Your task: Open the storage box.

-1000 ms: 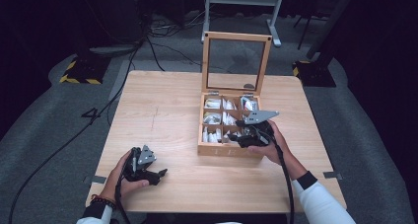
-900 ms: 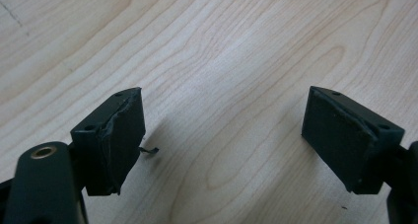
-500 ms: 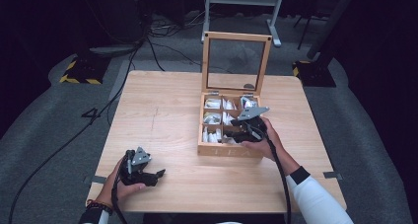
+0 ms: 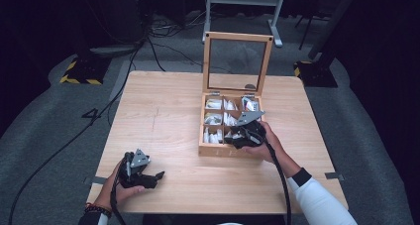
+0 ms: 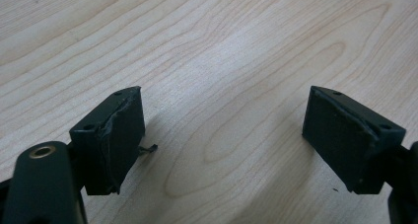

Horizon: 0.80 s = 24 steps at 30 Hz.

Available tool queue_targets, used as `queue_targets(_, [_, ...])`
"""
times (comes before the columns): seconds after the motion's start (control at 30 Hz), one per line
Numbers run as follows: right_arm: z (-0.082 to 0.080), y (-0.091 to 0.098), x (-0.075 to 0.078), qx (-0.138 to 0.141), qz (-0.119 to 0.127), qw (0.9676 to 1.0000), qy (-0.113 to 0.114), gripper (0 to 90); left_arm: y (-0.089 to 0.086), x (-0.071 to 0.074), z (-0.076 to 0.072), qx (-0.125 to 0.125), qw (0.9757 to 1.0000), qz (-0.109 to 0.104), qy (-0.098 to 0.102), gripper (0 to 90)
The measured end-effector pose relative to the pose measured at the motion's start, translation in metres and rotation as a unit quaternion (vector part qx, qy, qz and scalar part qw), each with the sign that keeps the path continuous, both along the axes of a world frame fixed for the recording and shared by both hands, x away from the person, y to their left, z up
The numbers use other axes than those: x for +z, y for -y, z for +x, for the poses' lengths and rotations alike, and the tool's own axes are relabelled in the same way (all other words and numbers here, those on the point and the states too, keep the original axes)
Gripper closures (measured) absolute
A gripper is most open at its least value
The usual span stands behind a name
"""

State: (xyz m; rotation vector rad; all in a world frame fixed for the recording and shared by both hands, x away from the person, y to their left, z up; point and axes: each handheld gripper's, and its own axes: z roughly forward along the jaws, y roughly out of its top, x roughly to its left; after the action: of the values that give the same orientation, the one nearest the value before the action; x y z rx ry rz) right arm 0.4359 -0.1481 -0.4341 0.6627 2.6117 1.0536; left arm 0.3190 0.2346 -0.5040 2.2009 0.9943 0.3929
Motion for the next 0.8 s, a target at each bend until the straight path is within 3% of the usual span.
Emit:
queue_targets(0.1, [0.0,-0.004,-0.003,0.001,-0.027,0.9996,-0.001,57.5,0.0,0.0,0.0,0.0,1.0,0.0,0.0,16.6])
queue_targets(0.17, [-0.002,-0.008,-0.004,0.002,-0.048,0.9988,0.011,61.5,0.0,0.0,0.0,0.0,1.0,0.0,-0.001,16.6])
queue_targets(0.37, [-0.004,-0.01,-0.005,0.011,-0.061,0.9978,0.021,75.1,0.0,0.0,0.0,0.0,1.0,-0.001,-0.001,16.6])
queue_targets(0.57, [-0.005,-0.007,-0.005,0.009,-0.055,0.9982,0.023,80.6,0.0,0.0,0.0,-0.002,1.0,-0.005,-0.003,16.5])
queue_targets(0.8, [-0.002,0.012,0.003,0.003,-0.004,0.9998,0.019,81.8,-0.001,0.0,0.002,-0.008,0.9999,-0.005,-0.006,16.1])
